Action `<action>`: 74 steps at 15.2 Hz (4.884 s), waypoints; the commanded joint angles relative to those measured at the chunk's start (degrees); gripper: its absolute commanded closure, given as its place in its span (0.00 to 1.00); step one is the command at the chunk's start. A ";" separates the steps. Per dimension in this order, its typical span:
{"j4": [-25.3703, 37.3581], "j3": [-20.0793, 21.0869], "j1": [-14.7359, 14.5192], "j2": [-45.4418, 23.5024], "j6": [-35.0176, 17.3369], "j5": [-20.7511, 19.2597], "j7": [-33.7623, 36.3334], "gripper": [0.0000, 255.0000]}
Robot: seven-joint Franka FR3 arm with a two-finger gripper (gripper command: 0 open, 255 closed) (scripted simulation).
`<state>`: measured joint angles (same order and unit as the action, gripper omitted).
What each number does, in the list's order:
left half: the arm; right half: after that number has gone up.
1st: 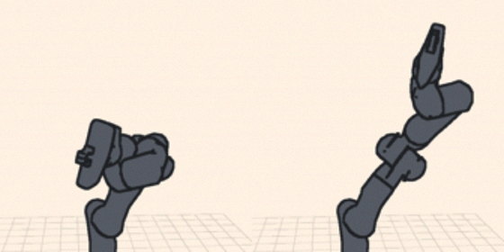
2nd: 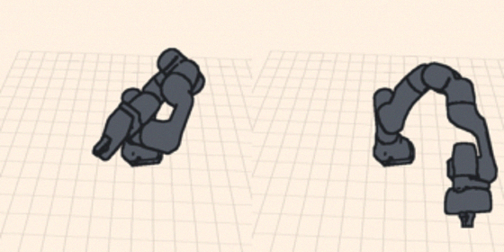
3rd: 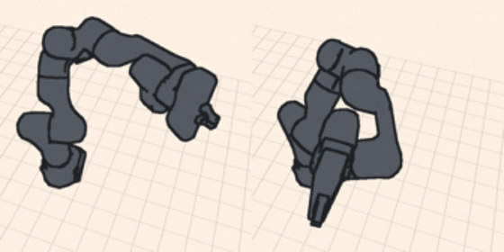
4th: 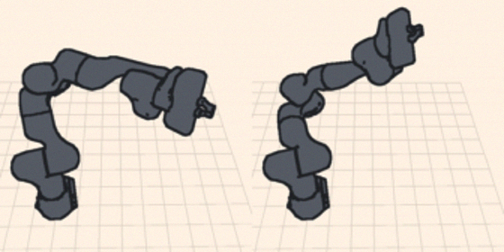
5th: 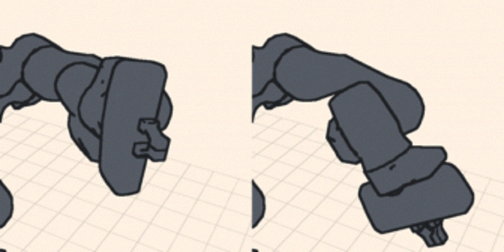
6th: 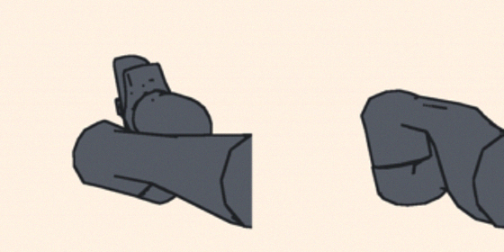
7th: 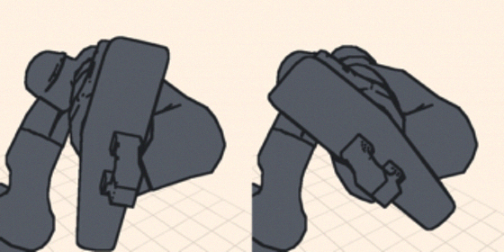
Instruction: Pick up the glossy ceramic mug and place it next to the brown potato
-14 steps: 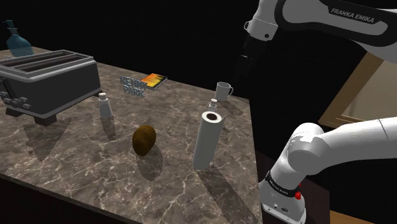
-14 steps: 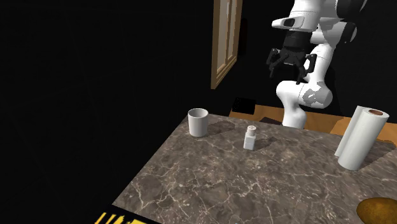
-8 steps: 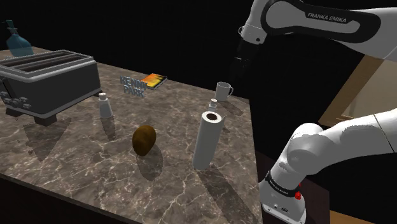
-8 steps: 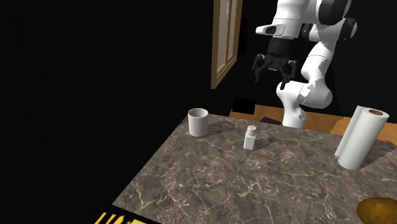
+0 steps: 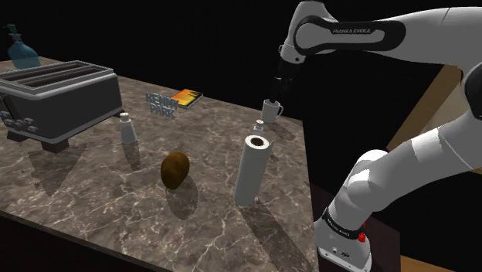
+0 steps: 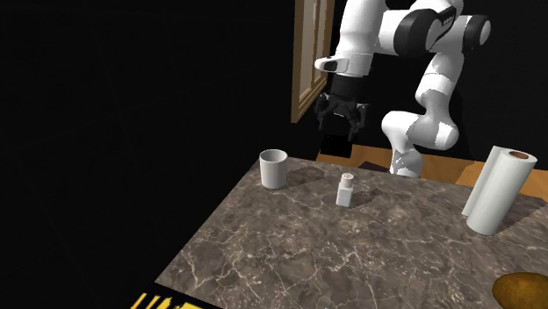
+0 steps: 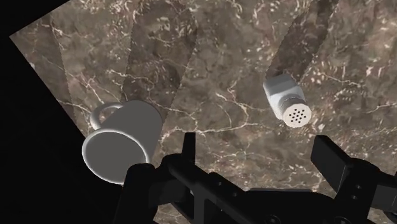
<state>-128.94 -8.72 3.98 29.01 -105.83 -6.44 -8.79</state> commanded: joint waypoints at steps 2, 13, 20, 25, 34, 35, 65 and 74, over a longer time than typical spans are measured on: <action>2.00 -2.38 0.60 -5.71 -3.43 -0.37 -2.45 0.00; 11.52 -8.35 2.43 -24.21 -11.12 2.02 -10.35 0.00; 8.43 -8.64 2.59 -26.10 -16.05 2.47 -10.71 0.00; 8.44 -8.64 2.59 -26.11 -16.05 2.48 -10.71 0.00; 8.44 -8.64 2.59 -26.11 -16.04 2.48 -10.71 1.00; 8.44 -8.63 2.59 -26.11 -16.04 2.48 -10.71 1.00; 27.64 -8.11 2.26 -23.78 5.39 2.30 -11.20 1.00; 26.81 -4.82 -0.06 -19.56 9.02 1.24 -5.66 1.00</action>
<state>-100.81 -14.42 4.53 8.29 -96.69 -4.92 -16.05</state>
